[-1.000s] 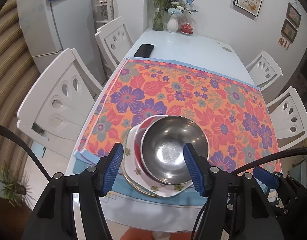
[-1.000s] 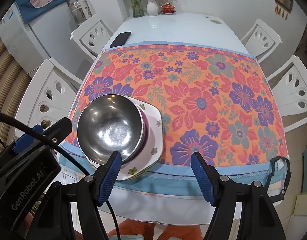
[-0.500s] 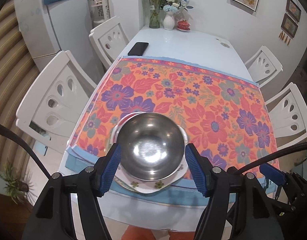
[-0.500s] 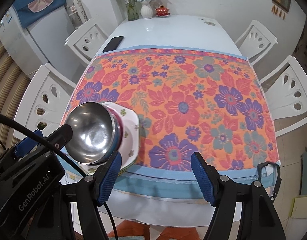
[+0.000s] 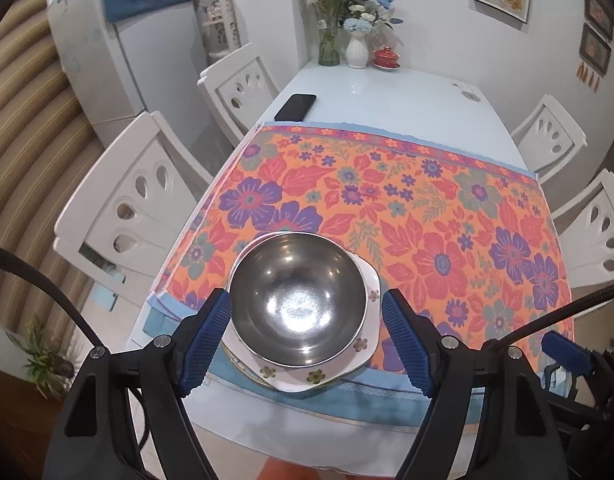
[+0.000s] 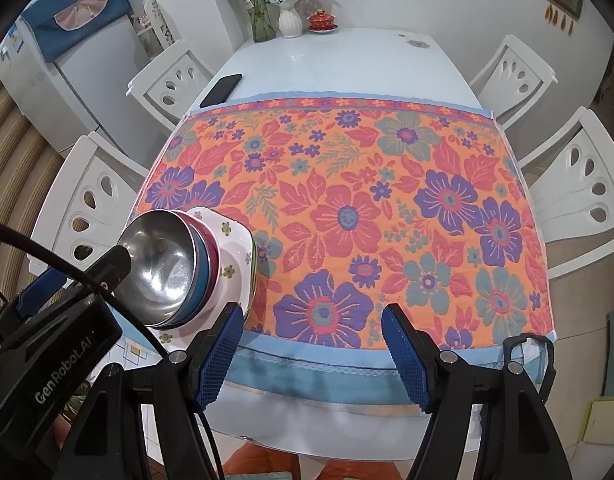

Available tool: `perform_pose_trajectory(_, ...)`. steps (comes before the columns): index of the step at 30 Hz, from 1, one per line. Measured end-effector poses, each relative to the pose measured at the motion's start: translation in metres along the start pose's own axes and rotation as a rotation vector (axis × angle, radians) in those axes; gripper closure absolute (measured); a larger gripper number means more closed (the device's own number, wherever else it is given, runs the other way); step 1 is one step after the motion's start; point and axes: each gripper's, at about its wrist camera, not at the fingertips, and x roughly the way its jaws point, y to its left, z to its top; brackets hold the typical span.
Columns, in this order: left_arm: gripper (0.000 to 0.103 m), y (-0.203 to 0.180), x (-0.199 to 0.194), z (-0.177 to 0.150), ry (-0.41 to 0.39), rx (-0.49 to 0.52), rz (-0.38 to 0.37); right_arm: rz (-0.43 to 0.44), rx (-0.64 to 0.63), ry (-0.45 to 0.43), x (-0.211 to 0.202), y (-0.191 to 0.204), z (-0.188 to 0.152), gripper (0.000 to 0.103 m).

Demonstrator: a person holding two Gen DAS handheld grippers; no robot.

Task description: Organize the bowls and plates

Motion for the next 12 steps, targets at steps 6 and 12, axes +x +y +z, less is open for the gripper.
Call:
perform_pose_trajectory(6,0.027,-0.003,0.003,-0.001,0.015,-0.015,-0.005,0.001,-0.004,0.000,0.000,-0.002,0.001,0.034)
perform_pose_trajectory(12,0.025,-0.014,0.000,0.000,-0.052,0.027,0.041,-0.005,0.004,0.002,0.002,-0.011,0.002,0.034)
